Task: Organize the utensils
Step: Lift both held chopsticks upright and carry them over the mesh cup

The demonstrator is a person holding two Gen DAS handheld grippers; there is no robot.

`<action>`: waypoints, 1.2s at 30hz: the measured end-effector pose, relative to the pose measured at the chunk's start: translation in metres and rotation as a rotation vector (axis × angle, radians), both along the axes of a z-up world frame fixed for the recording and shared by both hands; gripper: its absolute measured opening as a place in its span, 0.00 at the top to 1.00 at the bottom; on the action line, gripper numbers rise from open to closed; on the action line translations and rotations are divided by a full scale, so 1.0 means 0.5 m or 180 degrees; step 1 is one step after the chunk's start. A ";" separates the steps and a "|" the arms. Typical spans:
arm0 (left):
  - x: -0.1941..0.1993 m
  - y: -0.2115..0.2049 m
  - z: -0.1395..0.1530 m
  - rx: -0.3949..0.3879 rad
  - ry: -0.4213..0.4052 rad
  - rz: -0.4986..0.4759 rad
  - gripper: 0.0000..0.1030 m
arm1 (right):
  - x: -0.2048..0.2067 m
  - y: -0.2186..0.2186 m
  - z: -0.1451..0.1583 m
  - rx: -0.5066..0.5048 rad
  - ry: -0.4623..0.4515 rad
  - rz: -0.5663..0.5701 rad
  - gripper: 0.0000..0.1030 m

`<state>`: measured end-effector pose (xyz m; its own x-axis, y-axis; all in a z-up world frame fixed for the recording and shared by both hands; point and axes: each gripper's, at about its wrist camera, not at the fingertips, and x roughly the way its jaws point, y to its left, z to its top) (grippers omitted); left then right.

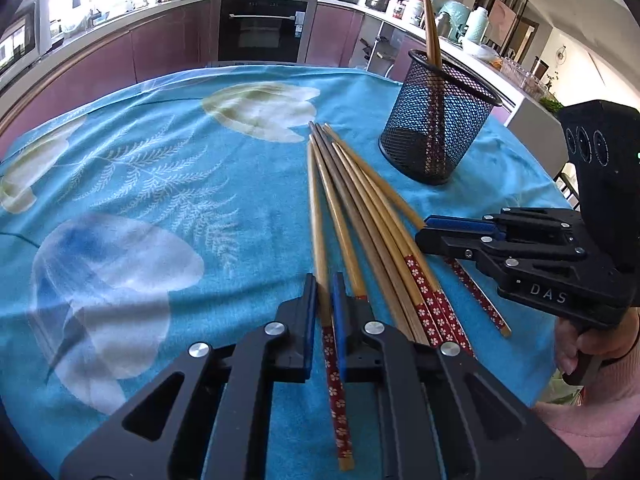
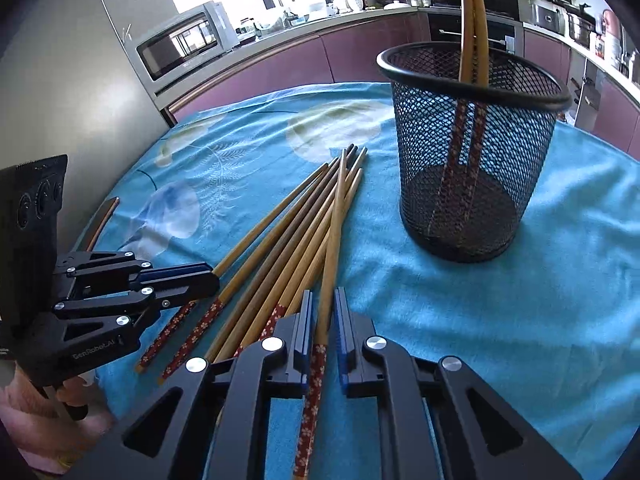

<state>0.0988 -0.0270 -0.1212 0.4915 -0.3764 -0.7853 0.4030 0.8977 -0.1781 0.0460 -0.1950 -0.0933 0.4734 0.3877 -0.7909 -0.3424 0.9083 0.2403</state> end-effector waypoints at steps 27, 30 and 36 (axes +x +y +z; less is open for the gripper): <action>0.008 -0.006 0.117 -0.0533 -0.0306 -0.0159 0.93 | -0.027 -0.069 0.102 0.0546 -0.0412 0.0028 0.94; 0.001 -0.008 0.144 -0.0656 -0.0378 -0.0217 0.93 | -0.033 -0.080 0.126 0.0609 -0.0533 0.0040 0.94; -0.008 -0.014 0.188 -0.0801 -0.0496 -0.0276 0.93 | -0.032 -0.096 0.151 0.0710 -0.0661 0.0040 0.94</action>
